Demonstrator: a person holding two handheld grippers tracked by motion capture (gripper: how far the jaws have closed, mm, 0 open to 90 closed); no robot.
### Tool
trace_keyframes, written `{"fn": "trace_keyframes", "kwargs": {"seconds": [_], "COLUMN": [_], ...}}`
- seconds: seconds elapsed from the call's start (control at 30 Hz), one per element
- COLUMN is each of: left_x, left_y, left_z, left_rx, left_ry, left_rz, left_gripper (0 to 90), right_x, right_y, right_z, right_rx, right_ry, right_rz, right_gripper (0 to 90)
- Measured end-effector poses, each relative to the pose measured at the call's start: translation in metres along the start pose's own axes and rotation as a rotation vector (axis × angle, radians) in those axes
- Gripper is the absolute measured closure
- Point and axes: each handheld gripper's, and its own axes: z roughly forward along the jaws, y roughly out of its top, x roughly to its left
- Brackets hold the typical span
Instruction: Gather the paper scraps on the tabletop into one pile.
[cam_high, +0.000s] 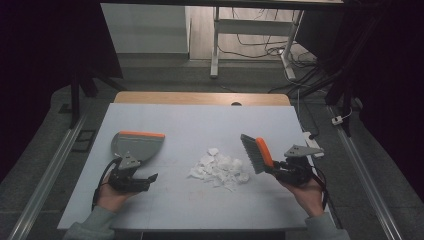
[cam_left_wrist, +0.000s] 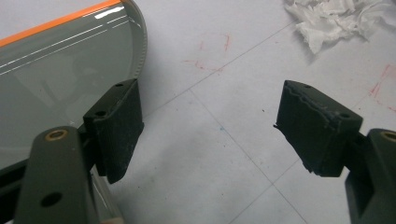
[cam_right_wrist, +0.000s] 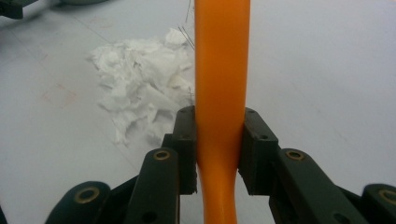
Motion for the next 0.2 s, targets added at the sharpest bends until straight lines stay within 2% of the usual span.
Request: {"fn": "trace_keyframes", "kwargs": {"seconds": [0.2], "left_x": [-0.0007], "left_y": [0.0001], "left_z": [-0.0019], "left_rx": [-0.010], "left_ry": [0.002], "left_rz": [0.006], "left_gripper": [23.7], "right_x": [-0.0042], "right_y": [-0.0109], "right_z": [-0.0057], "right_rx": [-0.035], "right_ry": [-0.037], "right_rz": [0.005], "right_gripper": [71.1]}}
